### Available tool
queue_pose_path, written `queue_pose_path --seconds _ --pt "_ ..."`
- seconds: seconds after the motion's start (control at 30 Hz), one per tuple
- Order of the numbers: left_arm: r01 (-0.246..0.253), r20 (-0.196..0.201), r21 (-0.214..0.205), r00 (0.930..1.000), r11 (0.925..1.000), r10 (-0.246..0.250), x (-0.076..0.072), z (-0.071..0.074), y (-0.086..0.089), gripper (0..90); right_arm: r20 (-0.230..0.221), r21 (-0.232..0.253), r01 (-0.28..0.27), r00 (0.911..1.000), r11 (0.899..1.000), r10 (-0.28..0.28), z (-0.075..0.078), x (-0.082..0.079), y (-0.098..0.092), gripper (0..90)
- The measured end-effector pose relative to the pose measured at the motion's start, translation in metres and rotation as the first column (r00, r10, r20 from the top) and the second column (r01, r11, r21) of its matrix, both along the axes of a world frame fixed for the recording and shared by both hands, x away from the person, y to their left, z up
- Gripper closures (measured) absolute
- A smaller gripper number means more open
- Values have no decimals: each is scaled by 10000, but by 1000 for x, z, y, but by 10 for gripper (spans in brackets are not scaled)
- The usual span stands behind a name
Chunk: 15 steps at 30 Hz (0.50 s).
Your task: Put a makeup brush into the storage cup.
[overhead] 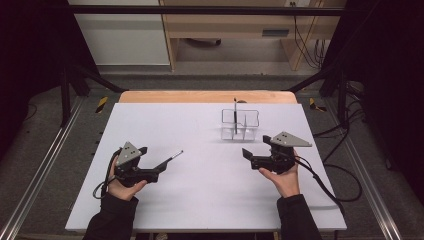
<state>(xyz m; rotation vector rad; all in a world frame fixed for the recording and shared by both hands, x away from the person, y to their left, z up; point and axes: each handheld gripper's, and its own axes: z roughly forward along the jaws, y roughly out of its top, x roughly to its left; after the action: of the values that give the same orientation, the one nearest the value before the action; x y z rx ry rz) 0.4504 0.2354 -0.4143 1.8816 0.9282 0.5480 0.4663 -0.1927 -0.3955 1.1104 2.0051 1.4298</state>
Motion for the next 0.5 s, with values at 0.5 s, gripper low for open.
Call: queue_pose_path --seconds 0.5 --pt "-32 4 15 10000 10000 32 -1 5 8 80 67 -87 -27 10000 10000 28 -7 -16 -5 85"
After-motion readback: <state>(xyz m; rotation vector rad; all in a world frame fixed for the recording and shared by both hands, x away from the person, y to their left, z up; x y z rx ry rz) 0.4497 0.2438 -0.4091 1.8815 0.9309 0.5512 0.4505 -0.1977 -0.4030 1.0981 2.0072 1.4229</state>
